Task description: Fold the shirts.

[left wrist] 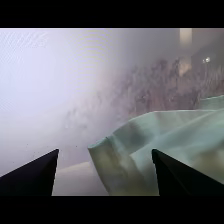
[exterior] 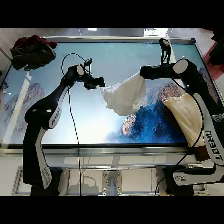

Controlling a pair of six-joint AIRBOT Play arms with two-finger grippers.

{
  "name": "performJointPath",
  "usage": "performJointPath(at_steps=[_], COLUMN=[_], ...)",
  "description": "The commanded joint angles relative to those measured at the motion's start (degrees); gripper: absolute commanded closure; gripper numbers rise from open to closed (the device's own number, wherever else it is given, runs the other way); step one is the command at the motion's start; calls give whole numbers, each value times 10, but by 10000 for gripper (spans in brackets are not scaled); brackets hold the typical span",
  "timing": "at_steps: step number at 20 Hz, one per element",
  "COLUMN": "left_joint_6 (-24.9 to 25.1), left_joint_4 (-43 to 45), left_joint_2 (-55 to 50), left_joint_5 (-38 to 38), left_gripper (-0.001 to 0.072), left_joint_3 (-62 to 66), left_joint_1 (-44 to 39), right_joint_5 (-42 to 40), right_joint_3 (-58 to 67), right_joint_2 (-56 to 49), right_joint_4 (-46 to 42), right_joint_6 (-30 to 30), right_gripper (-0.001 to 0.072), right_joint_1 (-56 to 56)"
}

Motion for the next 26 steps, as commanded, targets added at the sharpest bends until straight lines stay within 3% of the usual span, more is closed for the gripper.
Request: performJointPath(at_steps=[1,4,5,8,9,13,16,19,22,26], left_joint_6=[14,26,26,27,27,21,89,155,190,188], left_joint_4=[-88,-153,-156,-155,-156,-197,-271,-272,-195,-62], left_joint_2=[-17,-31,-35,-40,-40,-12,85,221,371,546], left_joint_5=[1,-1,-9,-31,-33,-34,-26,-43,-50,-51], left_gripper=[72,109,208,604,696,696,696,697,698,698], left_joint_3=[0,0,0,0,4,51,52,52,52,52], left_joint_1=[4,4,4,4,5,31,78,111,113,112], right_joint_5=[1,2,2,-2,-6,-18,9,40,52,51], right_joint_3=[0,0,0,0,0,1,1,1,1,1], right_joint_2=[4,4,4,6,12,76,164,260,352,456], right_joint_4=[-7,-7,-7,-9,-13,-47,-54,-61,-56,-50], right_joint_6=[6,6,6,6,6,26,40,39,39,40], right_gripper=[687,687,687,687,688,688,688,689,689,689], right_joint_1=[0,0,0,0,0,-19,-56,-62,-48,-16])
